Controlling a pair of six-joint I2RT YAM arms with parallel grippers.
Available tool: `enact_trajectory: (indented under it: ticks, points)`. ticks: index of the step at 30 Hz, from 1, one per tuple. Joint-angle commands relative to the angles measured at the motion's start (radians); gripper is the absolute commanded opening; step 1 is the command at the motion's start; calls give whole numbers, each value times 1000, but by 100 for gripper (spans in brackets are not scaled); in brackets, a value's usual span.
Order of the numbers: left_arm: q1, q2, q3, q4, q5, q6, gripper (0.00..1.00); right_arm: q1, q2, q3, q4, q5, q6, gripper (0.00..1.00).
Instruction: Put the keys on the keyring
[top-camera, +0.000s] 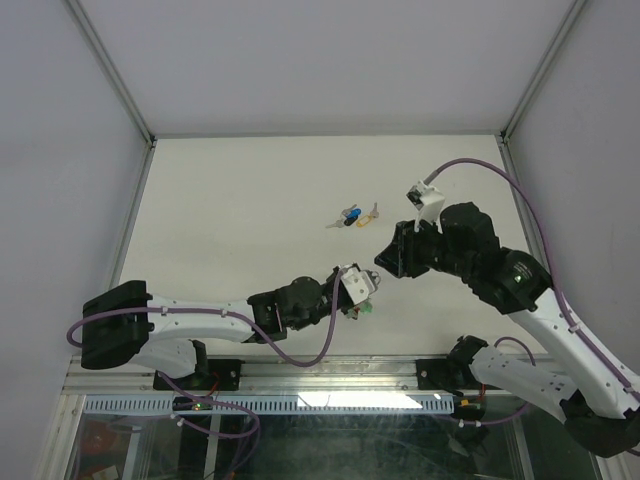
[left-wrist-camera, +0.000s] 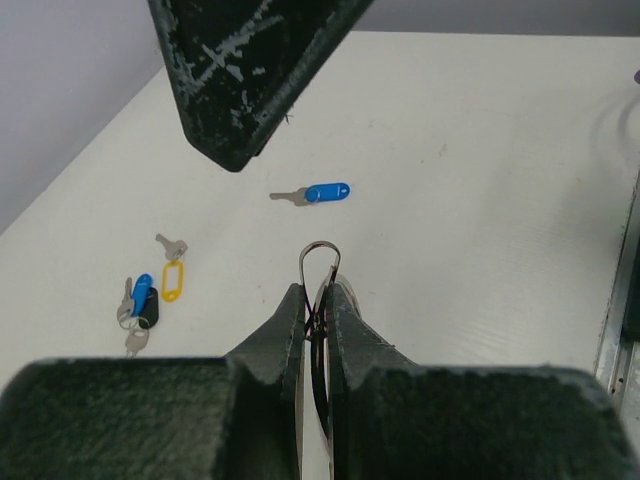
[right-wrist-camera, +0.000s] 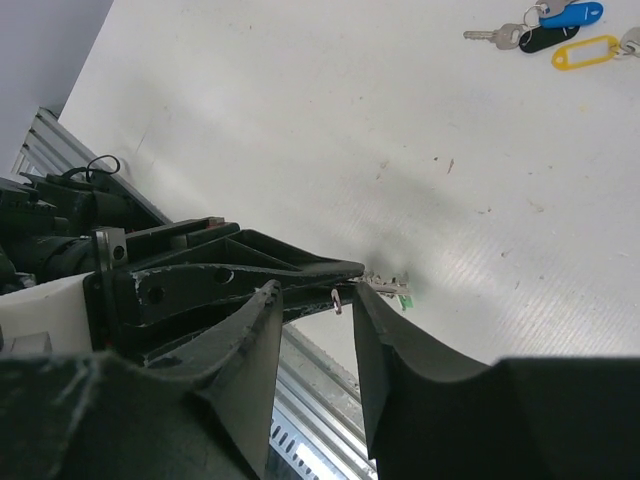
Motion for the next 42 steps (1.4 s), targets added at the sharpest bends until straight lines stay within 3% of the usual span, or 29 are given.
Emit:
enact_trajectory:
  ticks: [1, 13, 26, 30, 34, 35, 38, 41, 42]
  points:
    - [2, -41, 50, 6, 17, -39, 0, 8, 14, 24, 9, 3, -42, 37]
    - [2, -64, 44, 35, 17, -39, 0, 12, 56, -25, 22, -46, -50, 37]
    - [4, -66, 42, 38, 45, -76, 0, 15, 86, -56, 31, -97, -61, 28]
    - [4, -70, 43, 35, 47, -76, 0, 15, 88, -62, 44, -115, -56, 19]
    - [4, -72, 33, 45, 42, -75, 0, 15, 92, -76, 78, -160, -41, 0]
    - [3, -73, 27, 56, 42, -71, 0, 15, 95, -76, 80, -163, -38, 0]
    - [4, -82, -11, 114, 40, -47, 13, 15, 89, -58, 70, -146, -26, 0]
    - [4, -93, -53, 190, 47, -16, 37, 15, 69, -32, 65, -136, -8, 0]
    - [4, -95, -74, 228, 55, 2, 41, 15, 65, -18, 60, -128, -1, 0]
